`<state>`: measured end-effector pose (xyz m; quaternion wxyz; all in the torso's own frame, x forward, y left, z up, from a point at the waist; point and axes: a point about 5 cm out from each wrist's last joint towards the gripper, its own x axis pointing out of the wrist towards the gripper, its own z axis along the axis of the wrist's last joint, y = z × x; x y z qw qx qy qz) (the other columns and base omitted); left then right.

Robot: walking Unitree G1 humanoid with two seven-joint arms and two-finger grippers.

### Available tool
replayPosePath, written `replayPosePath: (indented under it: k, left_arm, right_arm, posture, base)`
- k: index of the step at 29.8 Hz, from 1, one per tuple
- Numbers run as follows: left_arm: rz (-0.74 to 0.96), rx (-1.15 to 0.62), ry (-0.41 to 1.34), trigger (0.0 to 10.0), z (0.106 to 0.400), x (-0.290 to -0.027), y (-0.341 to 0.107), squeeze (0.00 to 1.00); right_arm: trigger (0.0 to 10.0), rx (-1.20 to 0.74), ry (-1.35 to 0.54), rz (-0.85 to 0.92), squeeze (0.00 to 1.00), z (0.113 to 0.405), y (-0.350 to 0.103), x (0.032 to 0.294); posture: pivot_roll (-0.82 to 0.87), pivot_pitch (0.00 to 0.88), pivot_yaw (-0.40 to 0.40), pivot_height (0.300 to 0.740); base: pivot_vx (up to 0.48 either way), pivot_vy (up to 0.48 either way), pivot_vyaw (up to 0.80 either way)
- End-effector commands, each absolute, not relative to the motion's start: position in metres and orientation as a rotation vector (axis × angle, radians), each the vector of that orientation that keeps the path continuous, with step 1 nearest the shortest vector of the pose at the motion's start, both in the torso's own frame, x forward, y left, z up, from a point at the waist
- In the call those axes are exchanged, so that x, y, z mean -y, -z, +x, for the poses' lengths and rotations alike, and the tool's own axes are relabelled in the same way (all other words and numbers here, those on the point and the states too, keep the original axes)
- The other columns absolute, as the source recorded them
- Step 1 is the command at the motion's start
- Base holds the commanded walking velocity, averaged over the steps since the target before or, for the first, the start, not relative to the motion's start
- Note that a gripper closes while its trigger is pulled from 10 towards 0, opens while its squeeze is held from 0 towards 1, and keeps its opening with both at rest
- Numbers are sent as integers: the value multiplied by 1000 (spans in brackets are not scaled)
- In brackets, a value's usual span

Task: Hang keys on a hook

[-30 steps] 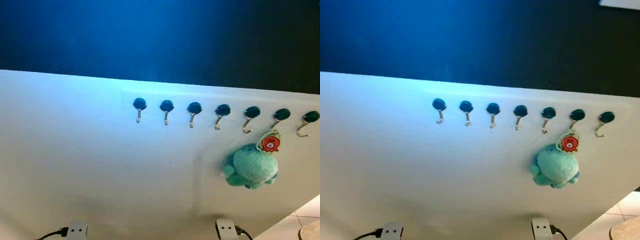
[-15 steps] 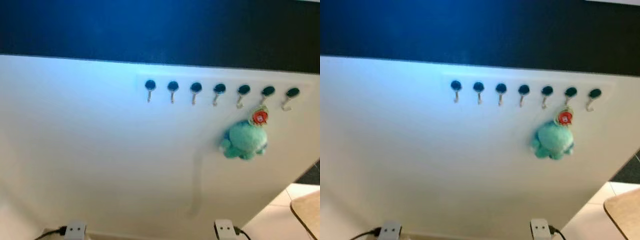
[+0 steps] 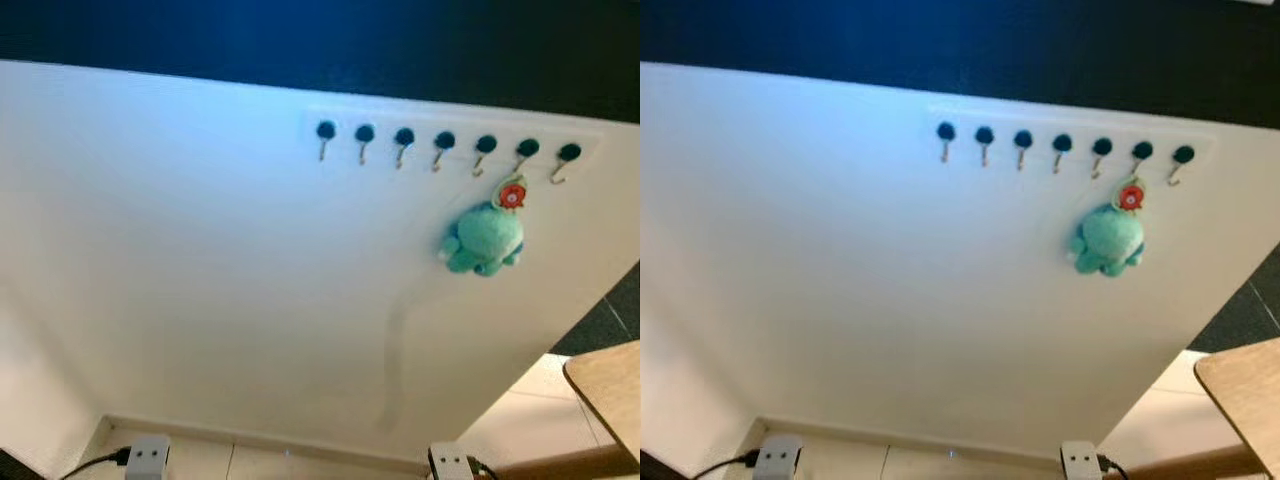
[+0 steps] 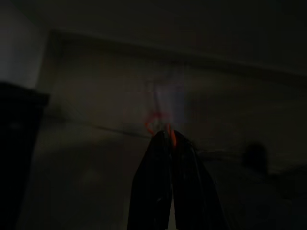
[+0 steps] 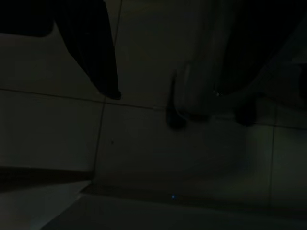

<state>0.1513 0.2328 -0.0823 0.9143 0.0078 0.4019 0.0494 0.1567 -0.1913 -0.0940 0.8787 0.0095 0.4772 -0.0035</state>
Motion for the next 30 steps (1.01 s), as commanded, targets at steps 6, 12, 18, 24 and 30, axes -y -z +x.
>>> replayPosePath:
  k: [6,12,18,24,30]
  left_arm:
    - [33,-830,-72,10000,156,-228,82,0]
    - [54,-809,-34,10000,163,-222,80,0]
    - [47,-799,-28,10000,166,-216,80,0]
    - [72,-787,-47,10000,167,-217,78,0]
    - [92,-767,-108,10000,167,-222,77,0]
  right_arm:
    - [10000,-1004,32,25,0,153,95,195]
    - [10000,-1002,32,24,0,153,95,196]
    - [10000,-995,33,22,0,156,94,197]
    - [10000,-993,31,18,0,158,93,198]
    - [10000,-991,21,15,0,159,92,197]
  posture:
    - [72,39,-12,740]
    - [67,38,-15,740]
    - [66,40,-17,740]
    - [67,40,-22,740]
    - [71,39,-26,740]
  base:
    - [0,0,0]
    - [0,-160,0]
    - [0,-400,0]
    - [0,0,0]
    - [0,0,0]
